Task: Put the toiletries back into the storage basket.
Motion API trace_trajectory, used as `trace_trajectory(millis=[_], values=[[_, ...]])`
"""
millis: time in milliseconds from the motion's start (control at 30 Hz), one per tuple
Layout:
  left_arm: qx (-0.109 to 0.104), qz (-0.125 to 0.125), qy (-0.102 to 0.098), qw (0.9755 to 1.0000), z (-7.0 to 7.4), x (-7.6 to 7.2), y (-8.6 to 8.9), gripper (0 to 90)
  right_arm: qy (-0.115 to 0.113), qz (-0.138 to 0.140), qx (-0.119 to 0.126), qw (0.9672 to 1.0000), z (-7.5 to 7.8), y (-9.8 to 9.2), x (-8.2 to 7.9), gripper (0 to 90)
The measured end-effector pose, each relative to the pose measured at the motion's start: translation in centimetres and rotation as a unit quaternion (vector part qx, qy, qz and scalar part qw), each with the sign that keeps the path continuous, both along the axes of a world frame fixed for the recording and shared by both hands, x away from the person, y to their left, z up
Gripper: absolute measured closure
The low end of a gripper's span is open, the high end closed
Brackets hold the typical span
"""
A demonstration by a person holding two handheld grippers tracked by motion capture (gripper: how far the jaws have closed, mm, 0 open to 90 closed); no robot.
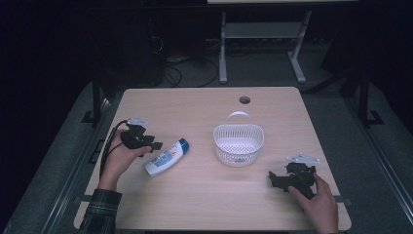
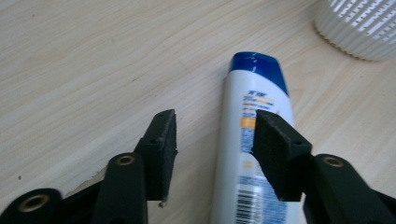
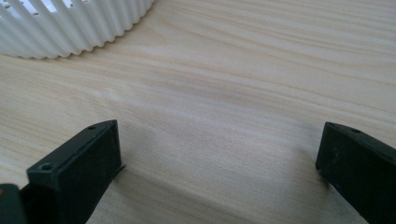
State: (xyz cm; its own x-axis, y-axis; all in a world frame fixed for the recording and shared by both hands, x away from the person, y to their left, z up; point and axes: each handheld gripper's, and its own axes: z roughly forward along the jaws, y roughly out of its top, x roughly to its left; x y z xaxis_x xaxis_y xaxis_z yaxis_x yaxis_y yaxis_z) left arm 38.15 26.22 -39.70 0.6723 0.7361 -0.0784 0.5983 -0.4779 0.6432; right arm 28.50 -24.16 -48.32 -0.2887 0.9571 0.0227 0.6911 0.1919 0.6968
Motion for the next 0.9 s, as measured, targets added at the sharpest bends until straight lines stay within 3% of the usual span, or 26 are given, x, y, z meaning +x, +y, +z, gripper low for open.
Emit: trace_trajectory(millis=[300,533,667,900], values=[[0.012,-0.028,0.001,0.9995,1.0,0.0,-2.2,38.6,0.000,0.001,0.000,1.0000,0.0,0.0,0.0,0.0],[0.030,-0.049,0.015,0.9982,1.0,0.8,-4.2,34.5,0.000,0.001,0.000,1.0000,0.0,0.0,0.0,0.0],[0.040,-0.060,0.022,0.9972,1.0,1.4,-5.4,32.6,0.000,0.001,0.000,1.0000,0.0,0.0,0.0,0.0],[0.080,-0.074,0.045,0.9930,0.2,2.6,-7.3,28.1,0.000,0.001,0.000,1.0000,0.0,0.0,0.0,0.0]])
